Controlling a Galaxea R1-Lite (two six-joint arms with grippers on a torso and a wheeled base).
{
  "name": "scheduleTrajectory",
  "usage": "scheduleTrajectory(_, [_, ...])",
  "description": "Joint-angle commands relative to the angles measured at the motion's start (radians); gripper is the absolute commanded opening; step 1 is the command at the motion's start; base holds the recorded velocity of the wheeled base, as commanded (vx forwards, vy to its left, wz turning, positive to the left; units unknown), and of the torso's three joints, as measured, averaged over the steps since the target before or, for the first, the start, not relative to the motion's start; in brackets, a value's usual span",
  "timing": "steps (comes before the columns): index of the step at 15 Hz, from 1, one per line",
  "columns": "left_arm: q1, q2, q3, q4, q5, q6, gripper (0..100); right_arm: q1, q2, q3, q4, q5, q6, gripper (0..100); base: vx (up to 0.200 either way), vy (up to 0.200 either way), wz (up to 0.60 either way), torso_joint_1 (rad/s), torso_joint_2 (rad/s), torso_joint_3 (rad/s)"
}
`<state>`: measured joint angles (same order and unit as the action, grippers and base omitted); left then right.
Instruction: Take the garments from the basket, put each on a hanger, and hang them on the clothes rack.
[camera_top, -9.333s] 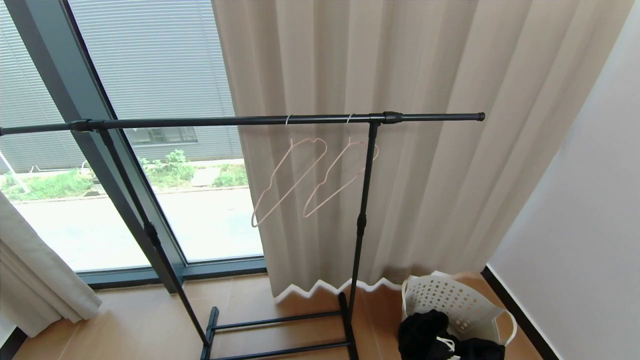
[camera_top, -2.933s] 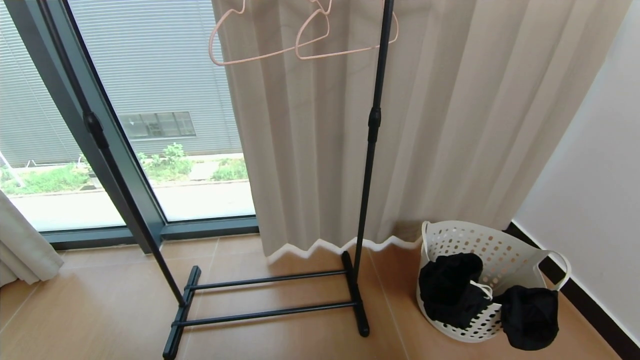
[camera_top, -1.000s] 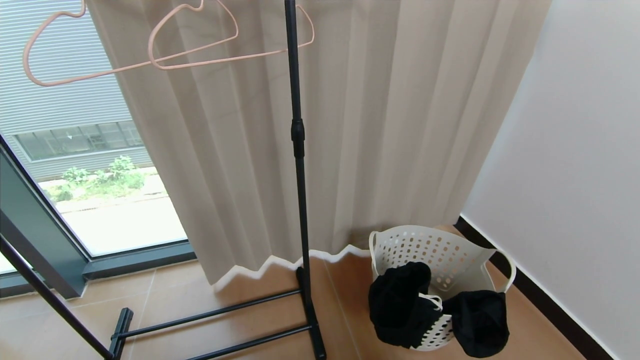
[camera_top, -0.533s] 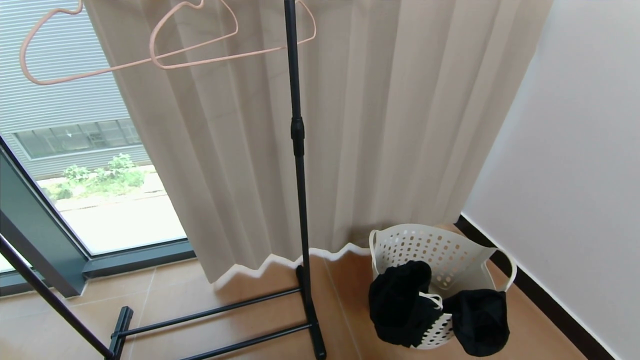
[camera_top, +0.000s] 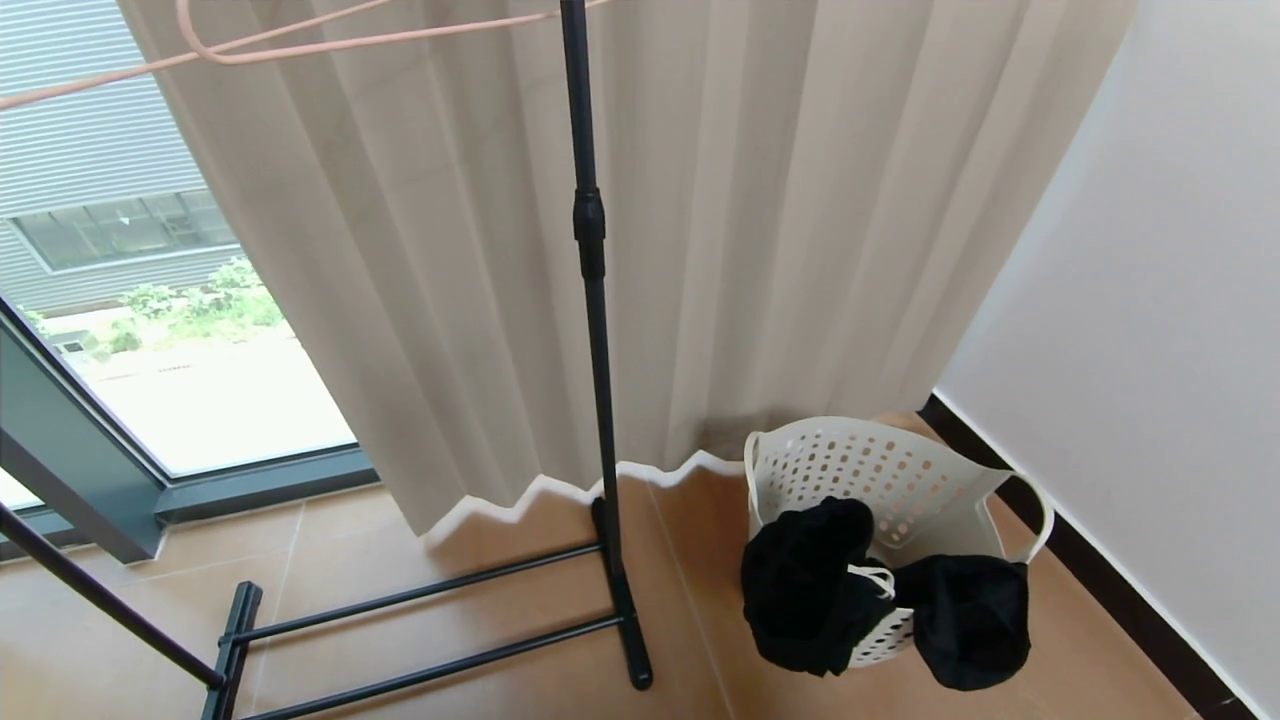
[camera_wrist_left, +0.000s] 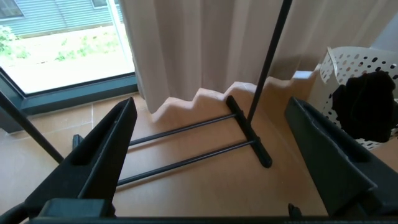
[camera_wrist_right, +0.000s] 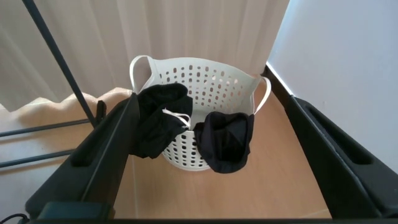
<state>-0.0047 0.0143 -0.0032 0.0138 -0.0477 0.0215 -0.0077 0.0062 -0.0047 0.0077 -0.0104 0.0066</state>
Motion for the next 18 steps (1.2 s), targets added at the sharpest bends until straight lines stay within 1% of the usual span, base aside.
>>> scheduleTrajectory(1, [0.002, 0.0, 0.0, 0.0, 0.002, -0.002, 100, 0.0, 0.0, 0.0, 0.0, 0.0, 0.0, 100, 0.0, 0.0, 0.0, -0.007, 0.0, -0.203])
scheduleTrajectory(18, [0.002, 0.0, 0.0, 0.0, 0.003, -0.006, 100, 0.0, 0.0, 0.0, 0.0, 0.0, 0.004, 100, 0.0, 0.0, 0.0, 0.004, 0.0, -0.199])
